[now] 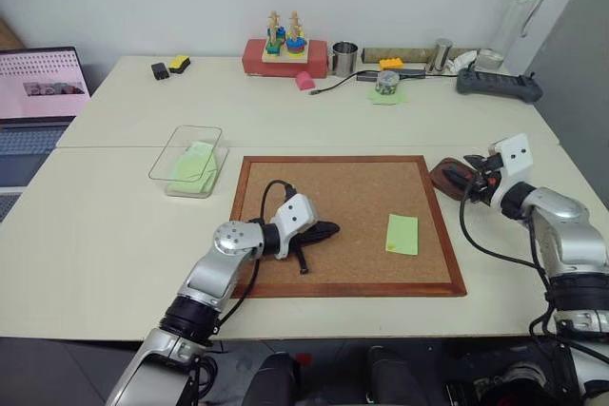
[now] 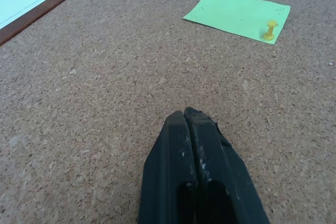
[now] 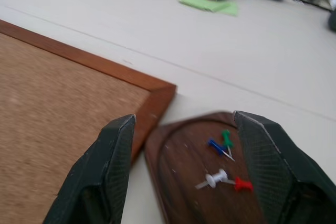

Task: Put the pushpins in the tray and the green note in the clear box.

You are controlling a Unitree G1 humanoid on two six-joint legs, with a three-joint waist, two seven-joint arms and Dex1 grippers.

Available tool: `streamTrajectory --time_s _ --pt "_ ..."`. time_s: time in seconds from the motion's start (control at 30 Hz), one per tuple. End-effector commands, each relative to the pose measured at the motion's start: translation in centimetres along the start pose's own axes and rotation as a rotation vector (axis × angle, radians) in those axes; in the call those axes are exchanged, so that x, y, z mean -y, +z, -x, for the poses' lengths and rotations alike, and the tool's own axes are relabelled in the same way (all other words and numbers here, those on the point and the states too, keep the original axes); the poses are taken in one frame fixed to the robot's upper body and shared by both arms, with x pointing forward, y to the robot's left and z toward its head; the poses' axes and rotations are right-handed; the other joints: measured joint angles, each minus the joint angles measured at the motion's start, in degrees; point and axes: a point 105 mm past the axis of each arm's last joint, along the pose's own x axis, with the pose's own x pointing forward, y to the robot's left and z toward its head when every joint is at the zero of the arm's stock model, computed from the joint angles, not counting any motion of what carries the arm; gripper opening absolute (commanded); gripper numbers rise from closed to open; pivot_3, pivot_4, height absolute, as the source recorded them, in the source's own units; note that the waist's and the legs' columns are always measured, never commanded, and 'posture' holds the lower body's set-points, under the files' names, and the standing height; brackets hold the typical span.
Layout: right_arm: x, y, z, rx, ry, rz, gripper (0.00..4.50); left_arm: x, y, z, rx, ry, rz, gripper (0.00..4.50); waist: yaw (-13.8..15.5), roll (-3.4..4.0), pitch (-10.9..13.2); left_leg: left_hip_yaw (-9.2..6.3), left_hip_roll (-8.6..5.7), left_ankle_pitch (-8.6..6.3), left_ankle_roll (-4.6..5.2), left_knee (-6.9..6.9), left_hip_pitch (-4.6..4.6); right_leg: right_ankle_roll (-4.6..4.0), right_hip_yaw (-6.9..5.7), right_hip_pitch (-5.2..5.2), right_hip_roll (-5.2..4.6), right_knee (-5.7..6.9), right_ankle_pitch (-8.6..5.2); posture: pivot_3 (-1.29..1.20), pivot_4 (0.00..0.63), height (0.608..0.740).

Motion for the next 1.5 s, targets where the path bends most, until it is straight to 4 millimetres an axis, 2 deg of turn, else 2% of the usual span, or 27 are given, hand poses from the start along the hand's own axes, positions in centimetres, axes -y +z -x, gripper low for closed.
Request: streamTrajectory --time_s 0.03,0.13,0.3,0.5,0.67,0.77,0.87,1.17,1.3,1.5 --pt "-5.9 2.0 1.7 0.03 0.35 0.075 3.02 0.0 -1.2 0.3 -0.051 0.005 0.011 0.0 -0.01 0.06 -0.02 0.0 0.03 0.0 0.0 0.01 0.01 0.0 -0.01 0.01 0.01 0.0 0.0 0.0 0.15 0.74" --pt "-9.2 1.0 2.7 -0.023 0.518 0.091 3.02 0.1 -1.2 0.3 -0.053 0.0 0.01 0.0 -0.02 0.05 -0.02 -0.09 0.03 0.0 0.0 0.01 0.01 0.01 -0.06 0.04 0.01 -0.01 0.0 0.0 0.15 0.74" --pt "-11.4 -1.0 2.3 -0.088 0.591 0.125 3.02 0.0 -1.1 0.2 -0.051 0.0 0.008 0.0 -0.13 0.04 -0.02 -0.08 0.02 0.0 0.01 0.1 0.06 0.18 0.09 0.06 0.0 -0.03 -0.08 0.0 0.15 0.74" --pt "-11.4 -2.4 1.0 -0.097 0.574 0.118 3.02 -0.1 -1.0 0.1 -0.049 0.003 0.007 0.0 0.04 0.04 -0.02 -0.11 0.02 0.01 0.0 0.05 0.04 0.03 0.01 0.04 0.01 -0.03 0.0 0.0 0.15 0.74" --pt "-11.4 -2.4 0.7 -0.085 0.579 0.12 3.02 -0.2 -1.0 0.2 -0.049 0.006 0.005 0.0 0.07 0.03 -0.02 -0.13 0.01 0.01 -0.01 0.05 0.03 0.03 0.03 0.03 0.0 -0.06 0.0 0.0 0.15 0.74" --pt "-11.6 -2.4 0.5 -0.077 0.583 0.125 2.59 -0.2 -1.0 0.2 -0.05 0.006 0.004 0.0 0.07 0.04 -0.02 -0.14 0.02 0.01 0.0 0.05 0.04 0.03 0.02 0.03 0.0 -0.04 0.0 0.0 0.15 0.74" --pt "-11.8 -2.5 0.3 -0.073 0.585 0.13 1.86 -0.2 -1.1 0.2 -0.057 0.003 -0.003 0.0 0.06 0.04 -0.02 -0.14 0.01 0.01 -0.01 0.06 0.04 0.03 0.03 0.04 0.0 -0.06 0.0 0.0 0.15 0.74" --pt "-12.4 -3.1 0.4 -0.089 0.626 0.152 0.04 -0.3 -1.1 0.3 -0.057 0.007 -0.002 0.0 0.06 0.04 -0.02 -0.14 0.01 0.01 -0.01 0.06 0.04 0.03 0.03 0.04 0.0 -0.05 0.0 0.0 0.15 0.74" --pt "-12.4 -2.5 0.5 -0.069 0.628 0.145 0.04 -0.3 -1.1 0.4 -0.058 0.009 -0.001 0.0 0.05 0.04 -0.02 -0.14 0.02 0.01 -0.01 0.06 0.05 0.03 0.04 0.04 0.0 -0.05 0.0 0.0 0.15 0.74" --pt "-12.0 -0.5 0.8 -0.017 0.621 0.153 0.04 -0.4 -1.2 0.4 -0.056 0.015 0.006 0.0 0.06 0.04 -0.02 -0.16 0.01 0.01 -0.01 0.06 0.04 0.03 0.04 0.03 0.0 -0.05 0.0 0.0 0.15 0.74"
